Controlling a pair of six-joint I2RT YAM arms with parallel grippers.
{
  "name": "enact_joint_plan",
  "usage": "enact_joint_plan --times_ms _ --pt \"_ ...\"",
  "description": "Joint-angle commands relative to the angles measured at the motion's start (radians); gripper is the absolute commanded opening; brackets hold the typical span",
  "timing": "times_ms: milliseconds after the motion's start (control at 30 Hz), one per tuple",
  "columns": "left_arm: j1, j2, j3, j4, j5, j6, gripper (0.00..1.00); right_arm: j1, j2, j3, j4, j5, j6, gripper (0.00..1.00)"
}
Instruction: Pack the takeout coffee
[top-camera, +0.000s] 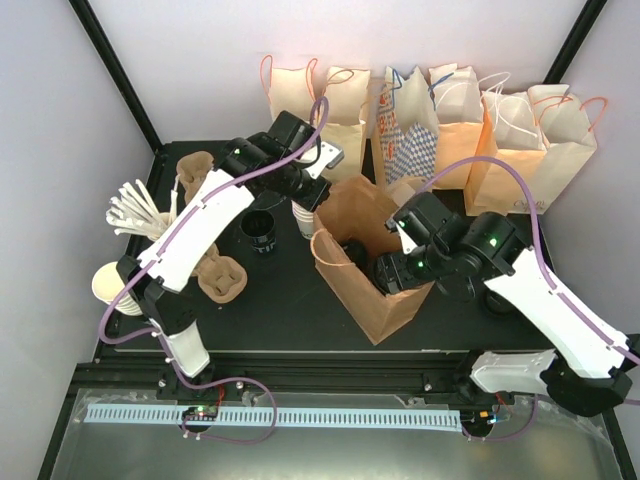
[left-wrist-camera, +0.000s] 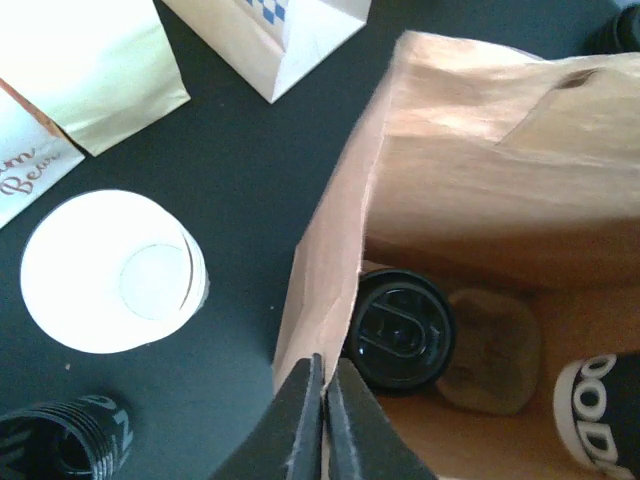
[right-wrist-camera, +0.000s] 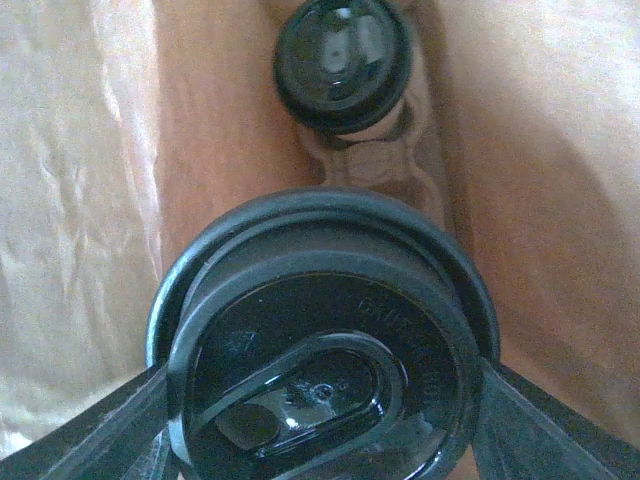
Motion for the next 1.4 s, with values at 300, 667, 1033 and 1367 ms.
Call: enact_joint_plan --times_ms 300,667,1033,1367 --pt "-0.141 -0.180 -0.057 0.154 -0.116 -0.013 0.02 0.325 -0.139 -0.148 0.112 0.171 0.084 0.48" --pt "-0.203 -0.414 -0.347 0.422 -0.014 -0.073 0.02 0.599 -0.064 -0.078 0.006 0.468 0.224 0.46" --pt "-0.217 -0.403 -0.356 0.425 0.042 -0.129 0.01 0.612 -0.011 -0.113 -0.041 0.480 0.273 0.46" --pt "-0.217 -0.398 -0.363 0.432 0.067 -0.150 0.02 0.611 0.034 -0.190 -0.019 0.511 0.268 0.46"
